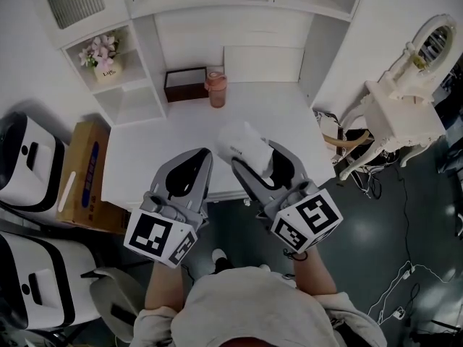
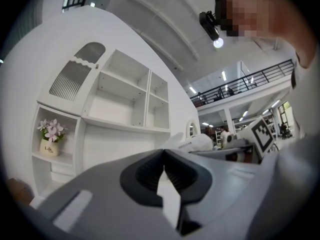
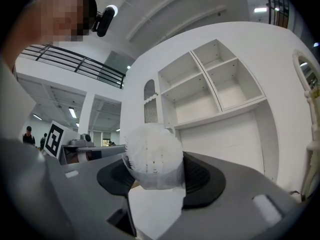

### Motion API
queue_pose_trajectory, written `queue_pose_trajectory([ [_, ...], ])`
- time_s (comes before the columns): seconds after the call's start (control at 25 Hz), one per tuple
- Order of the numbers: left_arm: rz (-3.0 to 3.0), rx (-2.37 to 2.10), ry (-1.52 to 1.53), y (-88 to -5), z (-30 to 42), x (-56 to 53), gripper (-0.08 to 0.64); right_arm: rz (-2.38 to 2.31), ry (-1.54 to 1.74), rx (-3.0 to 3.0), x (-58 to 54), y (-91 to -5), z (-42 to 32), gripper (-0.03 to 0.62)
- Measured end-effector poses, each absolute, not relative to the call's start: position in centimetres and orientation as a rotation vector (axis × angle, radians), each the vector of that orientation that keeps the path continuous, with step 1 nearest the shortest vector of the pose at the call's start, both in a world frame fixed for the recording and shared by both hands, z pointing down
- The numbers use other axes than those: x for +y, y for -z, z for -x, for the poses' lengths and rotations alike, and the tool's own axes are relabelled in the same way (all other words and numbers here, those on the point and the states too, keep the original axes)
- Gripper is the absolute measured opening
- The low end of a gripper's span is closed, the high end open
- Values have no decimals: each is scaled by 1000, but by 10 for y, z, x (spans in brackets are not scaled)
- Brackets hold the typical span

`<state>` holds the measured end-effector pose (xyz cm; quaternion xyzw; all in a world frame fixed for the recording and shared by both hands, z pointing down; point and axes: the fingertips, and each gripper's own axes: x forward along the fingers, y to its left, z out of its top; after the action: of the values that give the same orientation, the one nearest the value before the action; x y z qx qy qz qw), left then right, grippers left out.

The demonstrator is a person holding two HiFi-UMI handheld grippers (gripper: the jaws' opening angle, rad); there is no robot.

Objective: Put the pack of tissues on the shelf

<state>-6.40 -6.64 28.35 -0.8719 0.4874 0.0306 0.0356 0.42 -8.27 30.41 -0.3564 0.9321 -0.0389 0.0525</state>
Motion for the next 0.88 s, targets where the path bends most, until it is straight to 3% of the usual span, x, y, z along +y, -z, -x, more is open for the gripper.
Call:
queue_pose_trajectory([
  [0.88, 2775, 1379, -140, -293, 112, -102, 0, 1240, 141, 2777, -107, -310, 34, 261],
])
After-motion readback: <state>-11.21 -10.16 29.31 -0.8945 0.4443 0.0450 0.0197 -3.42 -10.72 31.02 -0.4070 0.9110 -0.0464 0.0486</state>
